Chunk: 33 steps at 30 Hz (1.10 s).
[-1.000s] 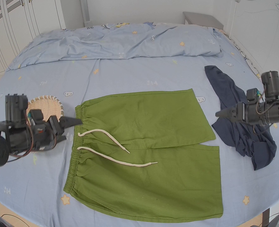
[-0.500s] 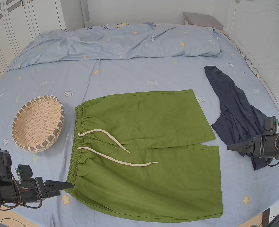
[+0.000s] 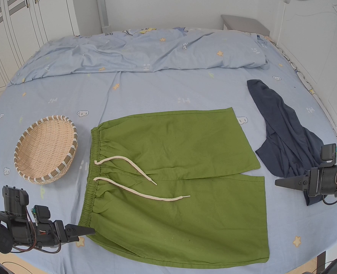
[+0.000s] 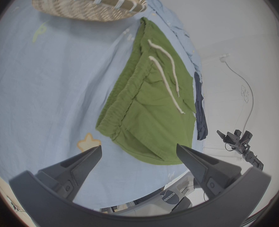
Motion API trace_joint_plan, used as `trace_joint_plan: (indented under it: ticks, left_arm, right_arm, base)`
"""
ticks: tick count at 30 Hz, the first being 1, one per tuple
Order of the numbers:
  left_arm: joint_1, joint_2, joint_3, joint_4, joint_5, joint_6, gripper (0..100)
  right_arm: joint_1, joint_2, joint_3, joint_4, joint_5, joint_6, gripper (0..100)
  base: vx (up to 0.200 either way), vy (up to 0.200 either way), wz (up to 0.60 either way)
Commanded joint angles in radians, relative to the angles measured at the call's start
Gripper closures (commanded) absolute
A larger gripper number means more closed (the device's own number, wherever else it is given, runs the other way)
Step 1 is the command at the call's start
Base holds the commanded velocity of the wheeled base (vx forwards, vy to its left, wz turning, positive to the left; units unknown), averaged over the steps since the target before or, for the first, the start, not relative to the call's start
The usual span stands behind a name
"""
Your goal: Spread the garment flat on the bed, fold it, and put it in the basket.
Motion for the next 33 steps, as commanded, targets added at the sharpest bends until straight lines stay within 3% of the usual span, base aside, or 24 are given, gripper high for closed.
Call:
trace_joint_plan:
  ticks: [1,11,19,26,27,33]
  left_arm:
    - [0.006,0.078,0.011,-0.005,0.000,0.003,0]
    - [0.008,0.149,-0.025,-0.016,0.003,0.001,0]
    - [0.012,0.211,-0.009,-0.171,0.009,-0.014,0]
    - [0.012,0.218,-0.003,-0.186,0.011,-0.014,0]
    - [0.012,0.218,-0.003,-0.186,0.012,-0.014,100]
    - [0.039,0.218,-0.011,-0.189,0.011,-0.012,100]
  right_arm:
    - [-0.002,-0.001,0.001,0.000,0.000,-0.001,0]
    - [-0.008,0.001,-0.002,0.000,0.000,0.001,0]
    - [-0.010,0.005,-0.001,0.000,0.000,0.001,0]
    - [-0.008,0.007,0.001,0.000,0.000,0.001,0]
    - [-0.008,0.007,0.001,0.000,0.000,0.001,0]
    - [-0.007,0.007,0.001,0.000,0.000,0.001,0]
  base:
    - [0.000,0.000,0.00]
    - [0.000,0.000,0.00]
    - [0.000,0.000,0.00]
    - [0.000,0.000,0.00]
    - [0.000,0.000,0.00]
    - [0.000,0.000,0.00]
